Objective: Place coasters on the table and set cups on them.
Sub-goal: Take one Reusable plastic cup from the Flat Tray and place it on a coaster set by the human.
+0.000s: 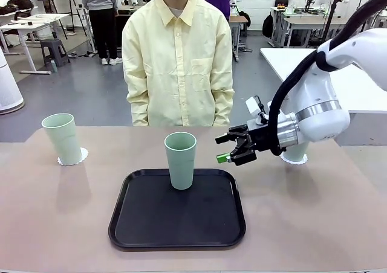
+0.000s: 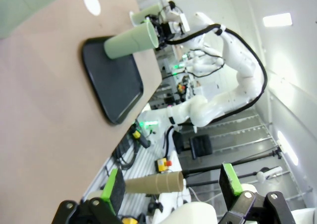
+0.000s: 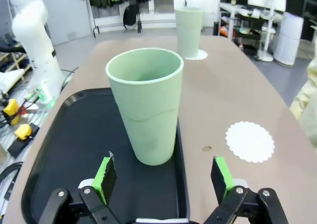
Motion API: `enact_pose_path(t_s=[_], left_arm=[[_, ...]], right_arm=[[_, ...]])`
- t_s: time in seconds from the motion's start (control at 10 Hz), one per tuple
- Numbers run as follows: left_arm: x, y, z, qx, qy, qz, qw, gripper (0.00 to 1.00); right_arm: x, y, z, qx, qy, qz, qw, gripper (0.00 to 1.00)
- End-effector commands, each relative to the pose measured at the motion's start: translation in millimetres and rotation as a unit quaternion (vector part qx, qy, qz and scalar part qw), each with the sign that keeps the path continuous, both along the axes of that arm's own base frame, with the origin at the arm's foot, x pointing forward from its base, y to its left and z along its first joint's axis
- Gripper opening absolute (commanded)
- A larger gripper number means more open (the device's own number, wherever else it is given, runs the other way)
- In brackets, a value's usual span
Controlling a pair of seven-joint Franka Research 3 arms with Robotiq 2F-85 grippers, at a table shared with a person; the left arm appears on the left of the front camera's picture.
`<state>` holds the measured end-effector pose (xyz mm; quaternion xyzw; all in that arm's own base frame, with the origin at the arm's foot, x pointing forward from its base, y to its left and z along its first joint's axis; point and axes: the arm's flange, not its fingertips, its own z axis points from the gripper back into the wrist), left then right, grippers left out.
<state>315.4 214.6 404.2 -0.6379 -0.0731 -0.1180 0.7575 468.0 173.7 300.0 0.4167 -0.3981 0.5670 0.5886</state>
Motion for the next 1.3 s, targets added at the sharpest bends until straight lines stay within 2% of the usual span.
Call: enact_pose_path(t_s=[0.0,0.3,0.7,1.2], left_arm=[[-1.3,1.2,2.6,-0.002,-0.002,0.002,1.0,1.0],[-1.3,1.2,2.6,-0.002,-0.002,0.002,1.0,1.0],[-1.3,1.2,2.6,-0.002,-0.002,0.002,1.0,1.0],[-1.3,1.2,2.6,-0.002,-0.002,0.002,1.0,1.0]], right_arm=[[4.5,6.8,-22.5,0.022,0.014,0.015,1.0,1.0],[5.0,18.1,-40.3,0.01,0.035,0.02,0.999,1.0],[-1.1,40.0,-53.1,0.003,0.035,0.033,0.999,1.0],[-0.6,64.8,-66.6,0.006,0.01,0.05,0.999,1.0]])
